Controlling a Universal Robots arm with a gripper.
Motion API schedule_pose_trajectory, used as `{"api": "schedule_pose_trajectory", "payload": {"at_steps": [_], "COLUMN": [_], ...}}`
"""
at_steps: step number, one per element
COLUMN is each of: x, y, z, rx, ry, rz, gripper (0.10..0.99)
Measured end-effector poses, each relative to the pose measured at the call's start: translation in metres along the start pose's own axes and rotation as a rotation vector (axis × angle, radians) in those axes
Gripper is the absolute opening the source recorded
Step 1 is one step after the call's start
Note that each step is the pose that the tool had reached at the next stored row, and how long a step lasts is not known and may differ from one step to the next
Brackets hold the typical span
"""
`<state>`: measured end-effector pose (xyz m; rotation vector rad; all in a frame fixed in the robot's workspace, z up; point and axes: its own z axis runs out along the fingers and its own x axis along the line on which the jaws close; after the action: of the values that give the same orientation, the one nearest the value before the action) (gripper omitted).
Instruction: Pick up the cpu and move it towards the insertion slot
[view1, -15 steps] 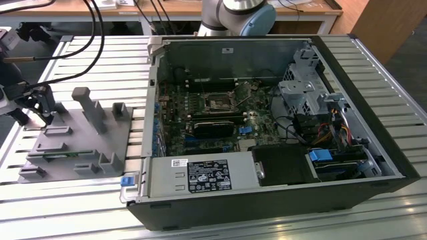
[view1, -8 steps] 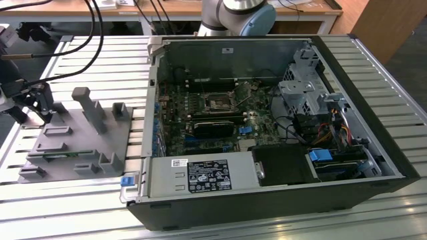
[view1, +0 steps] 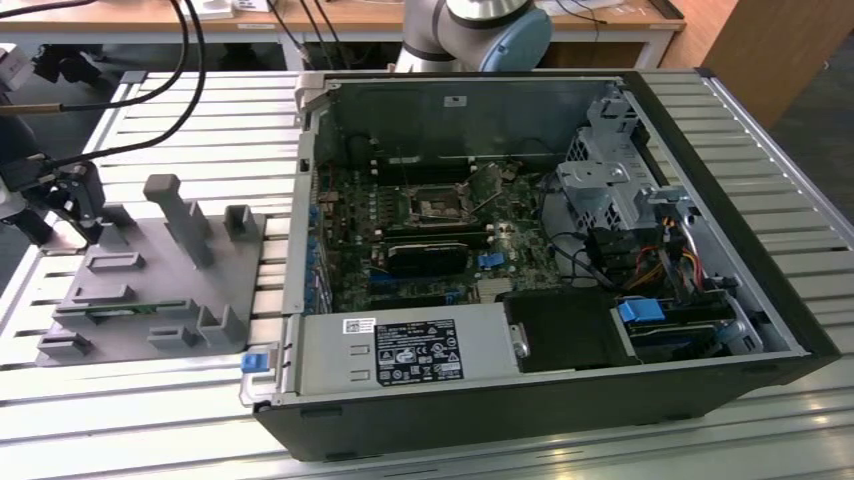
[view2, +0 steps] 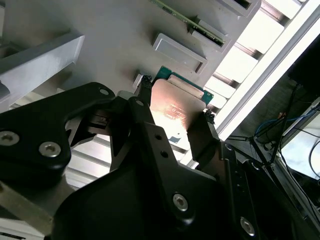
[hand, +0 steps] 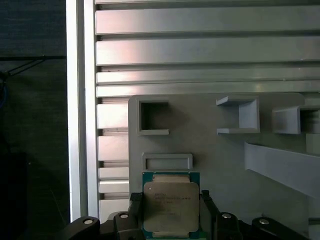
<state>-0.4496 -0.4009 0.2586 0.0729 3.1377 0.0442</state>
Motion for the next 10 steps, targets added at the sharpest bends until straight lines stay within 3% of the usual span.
{"api": "schedule_pose_trajectory", "payload": {"at_steps": [10], "x": [0.0000], "y": [0.0004], "z": [-0.0045], "rx": [0.000], "ry": [0.0000], "rz": [0.000], "gripper": [0.537]}}
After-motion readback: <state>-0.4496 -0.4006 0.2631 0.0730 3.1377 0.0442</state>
